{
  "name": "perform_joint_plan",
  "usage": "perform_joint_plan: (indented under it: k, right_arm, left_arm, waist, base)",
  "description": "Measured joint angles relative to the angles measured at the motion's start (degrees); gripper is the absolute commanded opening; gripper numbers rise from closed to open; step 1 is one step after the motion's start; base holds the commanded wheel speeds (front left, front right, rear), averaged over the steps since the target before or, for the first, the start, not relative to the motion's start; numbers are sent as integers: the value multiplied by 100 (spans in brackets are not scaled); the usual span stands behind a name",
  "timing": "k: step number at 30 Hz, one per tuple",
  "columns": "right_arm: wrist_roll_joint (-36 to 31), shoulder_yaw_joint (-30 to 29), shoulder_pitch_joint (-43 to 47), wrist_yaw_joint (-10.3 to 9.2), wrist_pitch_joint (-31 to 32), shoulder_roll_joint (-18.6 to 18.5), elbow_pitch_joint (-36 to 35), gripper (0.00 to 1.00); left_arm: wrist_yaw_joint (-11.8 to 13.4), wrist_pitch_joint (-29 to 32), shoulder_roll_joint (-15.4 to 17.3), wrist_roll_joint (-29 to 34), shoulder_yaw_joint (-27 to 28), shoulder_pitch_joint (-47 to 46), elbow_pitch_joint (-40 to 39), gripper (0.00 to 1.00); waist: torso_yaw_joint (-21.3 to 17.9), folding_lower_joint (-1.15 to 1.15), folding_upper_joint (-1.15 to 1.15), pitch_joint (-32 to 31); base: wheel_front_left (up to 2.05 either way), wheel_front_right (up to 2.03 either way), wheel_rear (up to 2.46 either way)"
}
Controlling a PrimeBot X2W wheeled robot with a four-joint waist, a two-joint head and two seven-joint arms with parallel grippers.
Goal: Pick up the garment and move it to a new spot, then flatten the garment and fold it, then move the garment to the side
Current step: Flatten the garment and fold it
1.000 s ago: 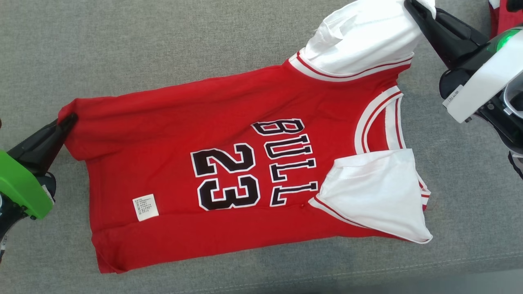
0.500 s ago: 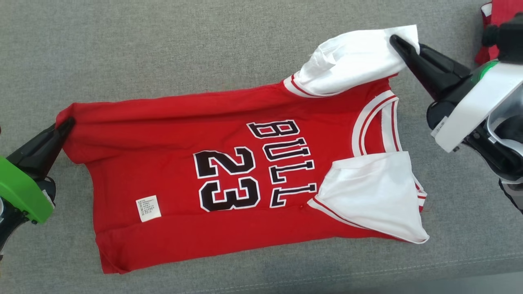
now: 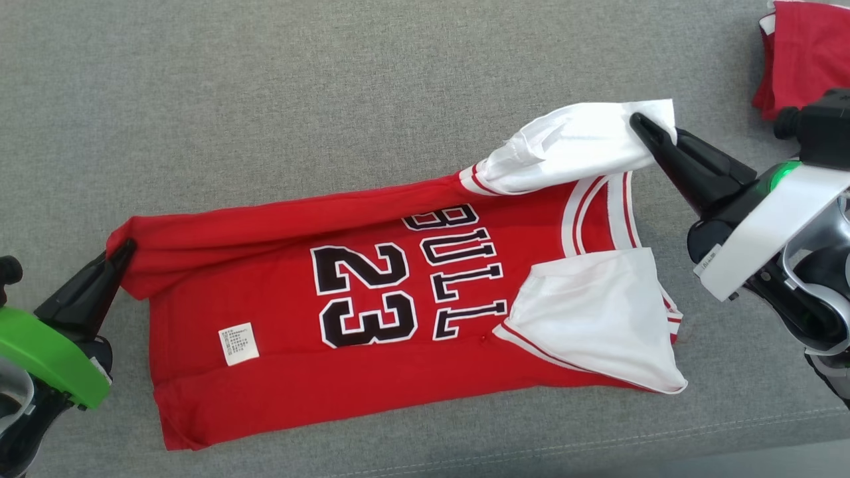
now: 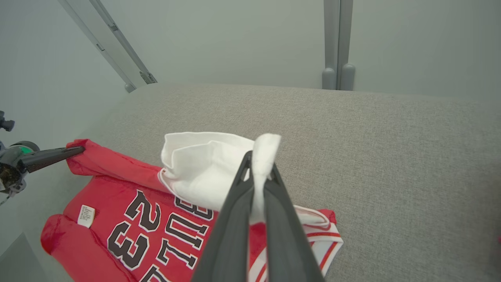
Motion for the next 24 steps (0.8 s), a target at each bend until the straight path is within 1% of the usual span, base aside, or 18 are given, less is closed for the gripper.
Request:
perform_joint_plan:
  k: [6, 11, 14, 17, 22, 24]
  right_arm:
    - [3, -67, 346, -151, -63, -56, -257, 0]
    - [10, -167, 771, -389, -199, -85, -465, 0]
    - [20, -159, 996, -406, -255, -52, -611, 0]
    - [22, -159, 1226, -503, -322, -38, -710, 0]
    - [22, -180, 1592, -598, -421, 19, -944, 0]
    - [22, -181, 1748, -603, -436, 22, -992, 0]
  left_arm:
    - [0, -360, -114, 0, 47, 225, 54, 0]
    - [1, -442, -204, 115, 45, 273, 37, 0]
    - [1, -492, -221, 191, 70, 381, 22, 0]
    - [1, -542, -286, 236, 159, 472, 3, 0]
    - [4, -558, -297, 271, 243, 581, -4, 0]
    - [4, -559, -298, 311, 256, 640, -3, 0]
  waist:
    - [4, 0, 0, 4]
    - [45, 0, 0, 7]
    - [55, 0, 0, 2]
    - [49, 0, 0, -7]
    - [31, 0, 0, -21]
    - [25, 0, 0, -28]
  base:
    - [0, 0, 0]
    - [0, 0, 0]
    - [0, 0, 0]
    - [0, 0, 0]
    - [0, 0, 0]
    - [0, 0, 0]
